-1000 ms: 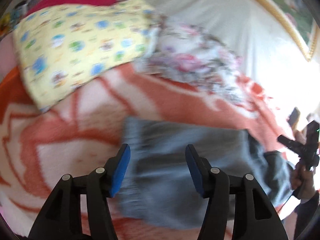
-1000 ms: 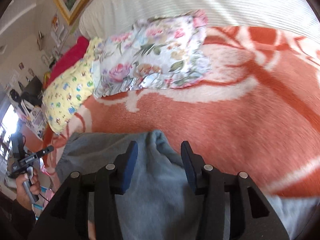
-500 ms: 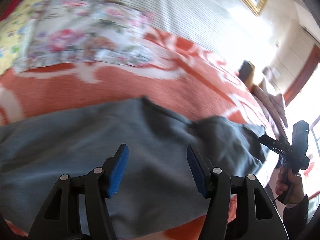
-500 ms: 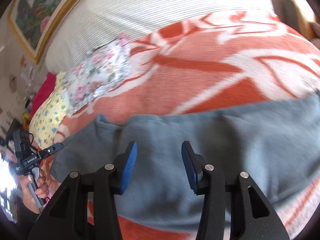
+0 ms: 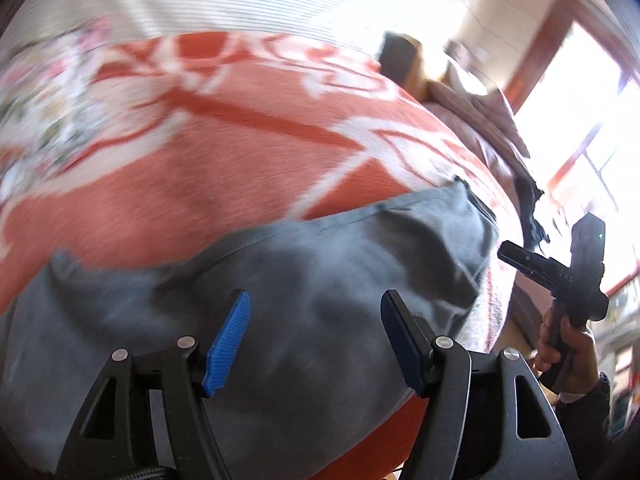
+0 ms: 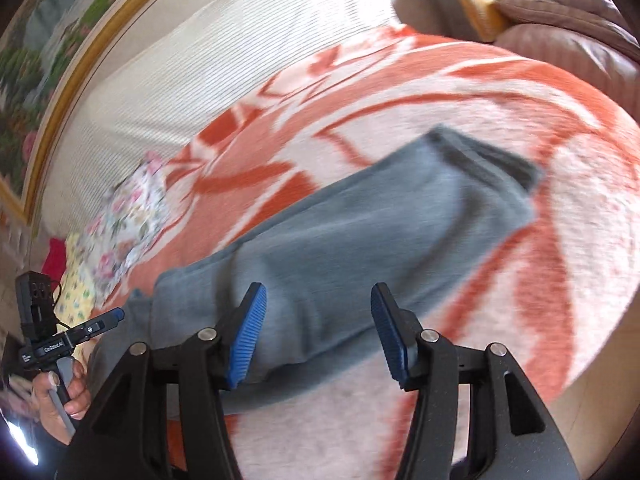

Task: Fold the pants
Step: 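Grasp the folded pants end with both grippers side by side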

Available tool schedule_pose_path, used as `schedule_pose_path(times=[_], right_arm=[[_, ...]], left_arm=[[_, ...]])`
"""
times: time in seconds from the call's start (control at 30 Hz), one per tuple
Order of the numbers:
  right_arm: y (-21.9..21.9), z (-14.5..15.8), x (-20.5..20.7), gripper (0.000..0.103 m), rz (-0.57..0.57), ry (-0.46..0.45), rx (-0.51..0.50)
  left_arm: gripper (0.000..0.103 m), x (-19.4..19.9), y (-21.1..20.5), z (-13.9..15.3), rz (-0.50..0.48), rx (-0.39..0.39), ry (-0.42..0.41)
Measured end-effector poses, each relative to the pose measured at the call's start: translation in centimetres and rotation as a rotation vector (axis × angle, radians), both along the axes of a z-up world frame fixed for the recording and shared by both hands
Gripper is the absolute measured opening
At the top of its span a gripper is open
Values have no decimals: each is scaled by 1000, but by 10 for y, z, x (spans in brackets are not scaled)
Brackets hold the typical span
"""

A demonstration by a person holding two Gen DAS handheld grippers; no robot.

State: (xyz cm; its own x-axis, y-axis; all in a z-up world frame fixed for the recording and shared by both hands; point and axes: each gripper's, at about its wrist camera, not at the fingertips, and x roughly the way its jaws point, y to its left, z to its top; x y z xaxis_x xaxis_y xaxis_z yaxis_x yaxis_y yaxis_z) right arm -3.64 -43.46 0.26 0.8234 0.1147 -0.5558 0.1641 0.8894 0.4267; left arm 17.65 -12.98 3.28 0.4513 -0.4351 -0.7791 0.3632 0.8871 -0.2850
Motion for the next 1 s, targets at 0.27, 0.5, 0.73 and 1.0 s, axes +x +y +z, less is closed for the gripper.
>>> schedule_pose_path(times=[0.27, 0.5, 0.73, 1.0], right_arm=[[-50, -11, -12, 56, -110, 2, 36], [-83, -15, -6, 56, -147, -17, 63], [-100, -24, 3, 22, -126, -22, 93], [-121, -14, 6, 12, -139, -76, 60]], left_arm=[[73, 46, -123, 3, -246, 113, -14], [73, 83, -207, -10, -382, 184, 5], [73, 108, -263, -28, -462, 222, 41], [73, 136, -317, -53, -534, 268, 78]])
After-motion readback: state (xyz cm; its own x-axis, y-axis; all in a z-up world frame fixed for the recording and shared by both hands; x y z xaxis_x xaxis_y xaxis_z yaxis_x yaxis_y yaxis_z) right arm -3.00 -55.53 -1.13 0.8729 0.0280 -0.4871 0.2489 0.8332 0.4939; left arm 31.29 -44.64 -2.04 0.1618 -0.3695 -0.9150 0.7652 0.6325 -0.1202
